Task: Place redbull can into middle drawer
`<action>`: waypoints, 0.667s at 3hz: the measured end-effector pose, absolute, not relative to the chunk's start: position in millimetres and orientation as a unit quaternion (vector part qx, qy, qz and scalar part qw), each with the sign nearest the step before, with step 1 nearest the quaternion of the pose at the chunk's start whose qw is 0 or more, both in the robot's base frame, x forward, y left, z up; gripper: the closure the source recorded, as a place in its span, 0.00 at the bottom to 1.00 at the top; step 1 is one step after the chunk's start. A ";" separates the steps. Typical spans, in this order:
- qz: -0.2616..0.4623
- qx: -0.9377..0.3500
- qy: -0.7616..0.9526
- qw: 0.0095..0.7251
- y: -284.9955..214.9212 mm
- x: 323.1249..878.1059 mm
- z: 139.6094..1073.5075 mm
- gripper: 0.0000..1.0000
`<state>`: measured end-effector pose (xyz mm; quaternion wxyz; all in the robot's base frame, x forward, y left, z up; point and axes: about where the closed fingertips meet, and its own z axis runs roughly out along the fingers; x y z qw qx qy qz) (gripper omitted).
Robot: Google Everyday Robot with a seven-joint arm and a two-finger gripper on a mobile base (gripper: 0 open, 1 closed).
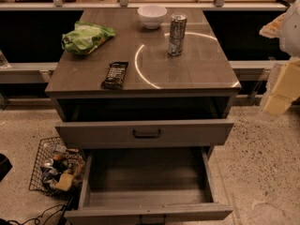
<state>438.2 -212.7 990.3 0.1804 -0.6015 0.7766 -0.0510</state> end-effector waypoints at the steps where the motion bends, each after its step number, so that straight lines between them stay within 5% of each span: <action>1: -0.051 -0.602 0.777 0.180 -212.7 438.2 990.3 0.00; 2: -0.054 -0.587 0.780 0.210 -213.7 440.9 994.2 0.00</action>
Offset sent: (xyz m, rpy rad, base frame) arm 0.0088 -0.0053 0.0077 0.1069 -0.1323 -0.0718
